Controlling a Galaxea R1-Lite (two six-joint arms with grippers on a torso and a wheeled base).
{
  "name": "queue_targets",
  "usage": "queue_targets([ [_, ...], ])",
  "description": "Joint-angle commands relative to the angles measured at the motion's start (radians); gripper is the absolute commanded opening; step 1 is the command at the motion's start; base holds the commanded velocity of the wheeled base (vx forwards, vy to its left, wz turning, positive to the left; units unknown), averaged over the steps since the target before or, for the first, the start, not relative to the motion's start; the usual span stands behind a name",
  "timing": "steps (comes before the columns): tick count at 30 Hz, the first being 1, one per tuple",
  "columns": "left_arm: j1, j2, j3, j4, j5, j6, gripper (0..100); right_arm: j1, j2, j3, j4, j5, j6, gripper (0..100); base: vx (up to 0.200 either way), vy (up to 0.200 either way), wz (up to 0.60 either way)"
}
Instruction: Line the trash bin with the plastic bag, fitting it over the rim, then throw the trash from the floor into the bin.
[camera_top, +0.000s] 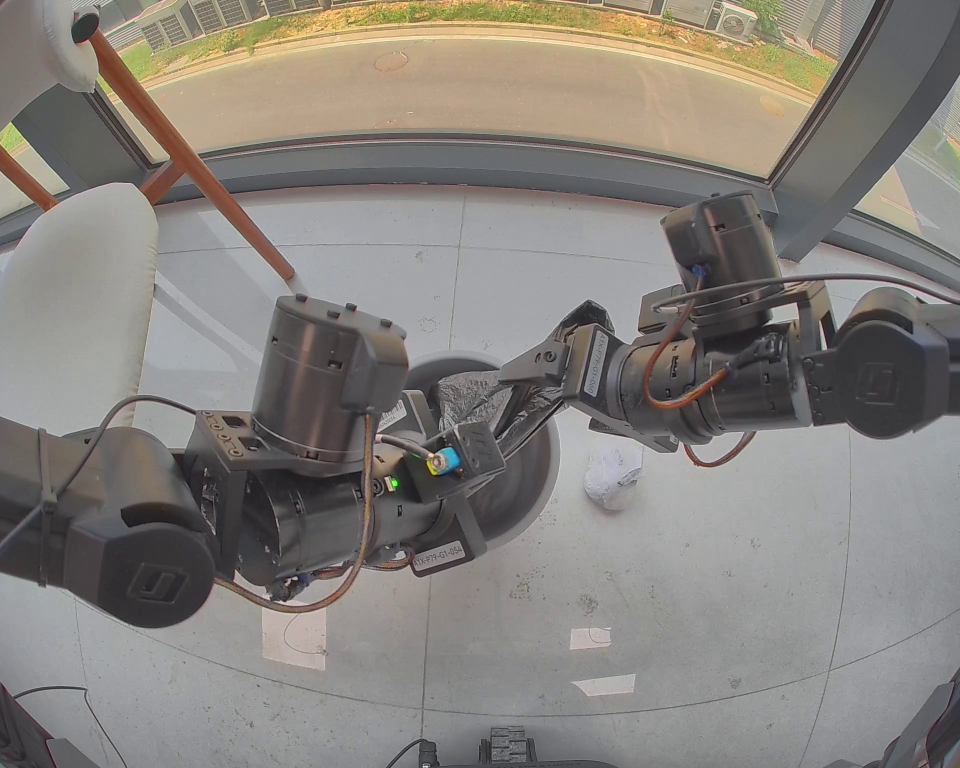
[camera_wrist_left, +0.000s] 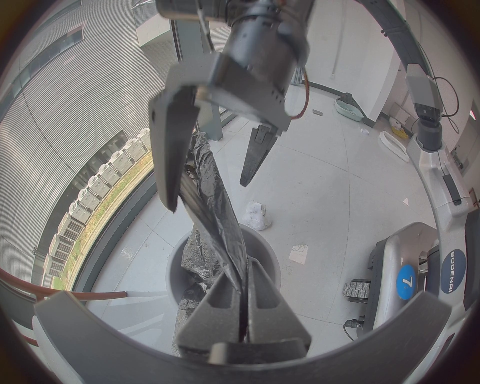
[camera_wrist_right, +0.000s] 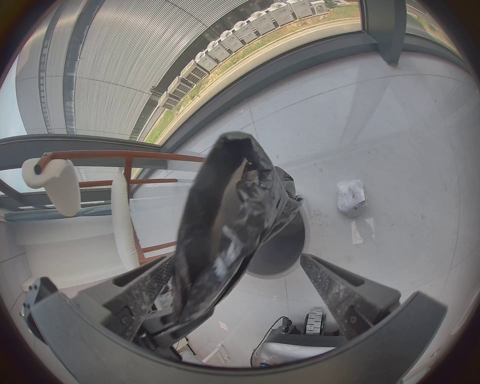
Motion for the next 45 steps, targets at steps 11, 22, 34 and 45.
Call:
queue_targets([
  [11,0.001,0.002,0.02,0.0,0.003,-0.005,0,-0.055,-0.061,-0.082,0.016,0.037,0.002,100,0.0,0.0,0.0],
  [22,0.007,0.002,0.017,0.0,0.029,-0.006,0,-0.099,-0.101,0.035,0.005,0.038,-0.07,100,0.0,0.0,0.0],
  [34,0.006,0.002,0.014,-0.008,0.029,-0.005,0,-0.075,-0.022,0.041,-0.007,0.026,-0.107,100,0.0,0.0,0.0],
  [45,0.009,0.0,0.015,-0.008,0.03,-0.006,0,-0.024,0.023,0.02,0.007,0.018,-0.112,100,0.0,0.0,0.0],
])
